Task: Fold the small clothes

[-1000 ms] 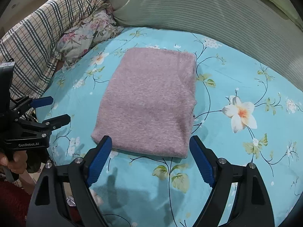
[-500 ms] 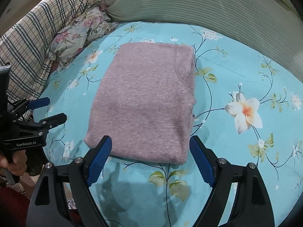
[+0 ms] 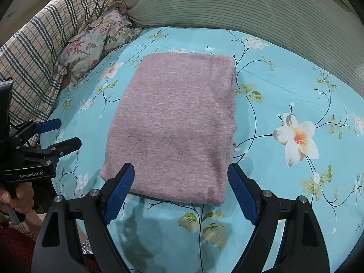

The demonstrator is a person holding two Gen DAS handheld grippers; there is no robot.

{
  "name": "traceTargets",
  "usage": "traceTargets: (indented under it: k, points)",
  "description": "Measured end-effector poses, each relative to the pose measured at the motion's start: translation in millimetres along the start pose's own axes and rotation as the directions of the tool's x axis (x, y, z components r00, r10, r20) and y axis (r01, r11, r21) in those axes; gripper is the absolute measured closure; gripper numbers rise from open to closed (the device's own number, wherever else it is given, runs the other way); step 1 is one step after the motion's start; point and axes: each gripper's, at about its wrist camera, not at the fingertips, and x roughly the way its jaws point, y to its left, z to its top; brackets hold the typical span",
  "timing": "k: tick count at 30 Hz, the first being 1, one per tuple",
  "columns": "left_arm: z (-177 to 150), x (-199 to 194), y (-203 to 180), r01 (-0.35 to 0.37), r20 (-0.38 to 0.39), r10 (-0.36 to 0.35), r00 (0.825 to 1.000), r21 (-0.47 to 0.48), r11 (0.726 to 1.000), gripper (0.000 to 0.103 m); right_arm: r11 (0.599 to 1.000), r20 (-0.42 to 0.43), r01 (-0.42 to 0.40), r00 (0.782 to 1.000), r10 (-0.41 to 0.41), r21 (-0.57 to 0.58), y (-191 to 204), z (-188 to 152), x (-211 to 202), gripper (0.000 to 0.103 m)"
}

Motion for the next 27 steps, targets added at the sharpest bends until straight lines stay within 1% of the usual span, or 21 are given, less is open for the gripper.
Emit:
traceTargets:
  k: [27]
  points:
    - [2.8,-2.9,-1.5,0.006,0.008,-0.006,1.000,0.016,1.000,0.018,1.000,0.015,-0.004,1.000,0.004,-0.002,8.2,2.6,-4.5,0.019]
